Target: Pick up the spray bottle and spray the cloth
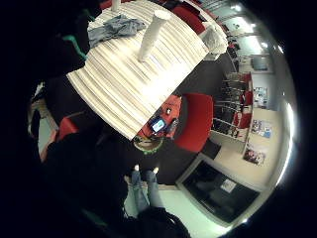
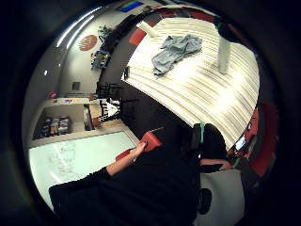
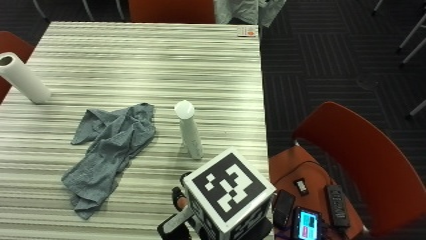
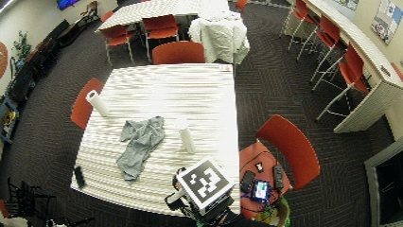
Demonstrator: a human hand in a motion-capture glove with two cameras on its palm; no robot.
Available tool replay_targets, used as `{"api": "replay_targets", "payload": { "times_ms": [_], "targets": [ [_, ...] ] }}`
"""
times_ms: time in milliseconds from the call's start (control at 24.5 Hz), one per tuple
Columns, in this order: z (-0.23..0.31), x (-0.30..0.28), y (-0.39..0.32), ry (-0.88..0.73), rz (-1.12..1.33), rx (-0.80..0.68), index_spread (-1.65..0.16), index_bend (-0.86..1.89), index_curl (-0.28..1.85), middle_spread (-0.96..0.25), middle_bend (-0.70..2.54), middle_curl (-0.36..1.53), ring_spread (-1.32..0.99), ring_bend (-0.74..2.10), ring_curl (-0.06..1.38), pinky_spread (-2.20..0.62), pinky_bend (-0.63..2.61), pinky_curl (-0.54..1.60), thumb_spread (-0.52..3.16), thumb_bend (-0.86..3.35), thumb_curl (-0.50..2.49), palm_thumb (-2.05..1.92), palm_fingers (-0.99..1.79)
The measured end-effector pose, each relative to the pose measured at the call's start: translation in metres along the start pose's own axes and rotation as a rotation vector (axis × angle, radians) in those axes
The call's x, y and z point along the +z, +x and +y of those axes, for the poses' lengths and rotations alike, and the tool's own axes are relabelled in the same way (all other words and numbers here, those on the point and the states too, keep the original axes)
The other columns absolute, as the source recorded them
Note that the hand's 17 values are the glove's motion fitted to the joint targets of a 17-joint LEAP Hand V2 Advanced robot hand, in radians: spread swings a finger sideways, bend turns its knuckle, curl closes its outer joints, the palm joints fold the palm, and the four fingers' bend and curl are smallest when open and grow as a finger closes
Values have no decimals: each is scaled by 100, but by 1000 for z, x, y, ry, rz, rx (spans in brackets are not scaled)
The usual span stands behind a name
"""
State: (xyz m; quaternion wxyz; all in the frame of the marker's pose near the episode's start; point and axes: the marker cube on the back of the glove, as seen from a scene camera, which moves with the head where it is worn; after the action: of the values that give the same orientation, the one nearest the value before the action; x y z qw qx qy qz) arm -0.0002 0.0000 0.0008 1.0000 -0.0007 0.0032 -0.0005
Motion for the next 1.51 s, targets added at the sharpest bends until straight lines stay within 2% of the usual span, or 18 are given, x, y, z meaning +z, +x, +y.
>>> {"api": "replay_targets", "payload": {
  "times_ms": [327, 735, 1061, 1510],
  "targets": [
    [3, 6, 3, -17, 12, 0, -25, 16, 15, 4, 16, 10, 3, 44, 20, 5, 63, 27, 65, 39, 22, 70, 54],
    [22, 15, 28, -50, 20, 86, -29, 16, 21, 4, 17, 16, 4, 45, 25, 6, 65, 33, 85, 32, 30, 75, 49],
    [21, 21, 29, -53, -10, 83, -37, 21, 28, -4, 15, 17, 10, 28, 25, 13, 51, 33, 93, 20, 33, 69, -4],
    [22, 23, 32, -27, -73, 99, -42, 19, 29, -9, 16, 18, 13, 24, 21, 17, 43, 29, 100, 8, 36, 64, -2]
  ]
}}
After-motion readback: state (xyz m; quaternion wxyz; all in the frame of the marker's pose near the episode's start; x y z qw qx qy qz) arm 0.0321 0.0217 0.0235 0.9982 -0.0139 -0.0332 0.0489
